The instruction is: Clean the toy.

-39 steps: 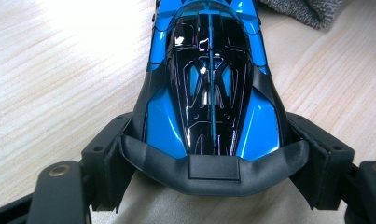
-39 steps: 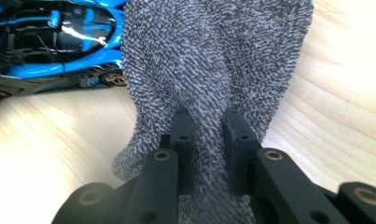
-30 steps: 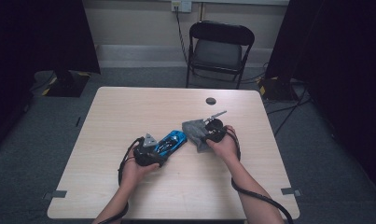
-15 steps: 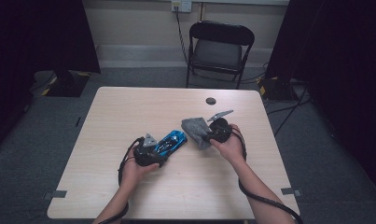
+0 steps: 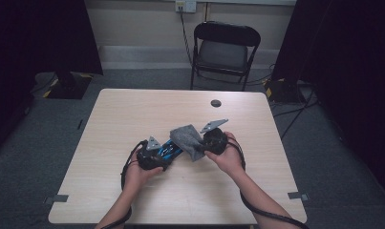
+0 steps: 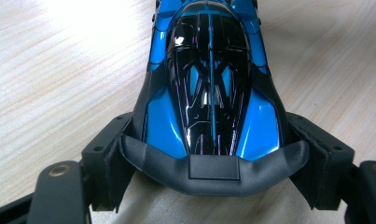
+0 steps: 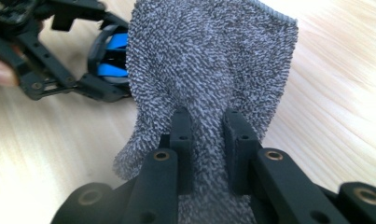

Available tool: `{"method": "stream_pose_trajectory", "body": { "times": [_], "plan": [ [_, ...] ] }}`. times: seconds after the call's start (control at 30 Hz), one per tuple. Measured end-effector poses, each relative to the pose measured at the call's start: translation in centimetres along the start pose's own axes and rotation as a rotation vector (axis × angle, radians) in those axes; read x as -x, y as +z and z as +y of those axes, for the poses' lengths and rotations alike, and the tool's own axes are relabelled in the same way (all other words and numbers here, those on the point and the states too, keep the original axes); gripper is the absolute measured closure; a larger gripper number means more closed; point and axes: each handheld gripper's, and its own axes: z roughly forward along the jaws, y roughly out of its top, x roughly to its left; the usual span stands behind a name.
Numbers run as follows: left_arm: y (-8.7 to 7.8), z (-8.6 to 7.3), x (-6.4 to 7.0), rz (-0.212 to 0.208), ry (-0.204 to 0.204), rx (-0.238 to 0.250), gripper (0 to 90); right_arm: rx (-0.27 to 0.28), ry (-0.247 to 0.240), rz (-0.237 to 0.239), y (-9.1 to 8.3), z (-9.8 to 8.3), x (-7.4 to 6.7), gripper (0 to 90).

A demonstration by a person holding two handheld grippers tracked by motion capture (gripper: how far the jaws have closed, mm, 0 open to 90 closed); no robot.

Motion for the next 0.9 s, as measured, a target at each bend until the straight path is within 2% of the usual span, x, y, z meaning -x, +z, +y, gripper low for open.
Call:
{"method": "stream_pose_trajectory", "body": {
  "times": [0.2, 0.37, 0.5, 0.6, 0.77, 0.9],
  "plan": [
    [0.0, 0.0, 0.0, 0.000, 0.000, 0.000, 24.0, 0.004, -0.036, 0.037, 0.9, 0.3, -1.8, 75.9],
    [0.0, 0.0, 0.0, -0.001, 0.000, -0.001, 24.0, 0.002, -0.037, 0.068, 1.6, 0.4, -2.7, 75.8],
    [0.0, 0.0, 0.0, 0.001, 0.001, 0.001, 24.0, -0.020, -0.056, 0.090, 2.7, 0.6, -3.7, 75.7],
    [0.0, 0.0, 0.0, 0.001, 0.002, 0.000, 24.0, -0.046, -0.086, 0.084, 3.3, 0.8, -4.3, 75.6],
    [0.0, 0.0, 0.1, 0.000, -0.011, 0.007, 24.0, -0.082, -0.112, 0.077, 4.3, 1.0, -4.7, 75.5],
    [0.0, 0.0, 0.0, 0.001, 0.001, 0.001, 24.1, -0.084, -0.094, 0.087, 4.5, 0.9, -4.4, 75.4]
  ]
}}
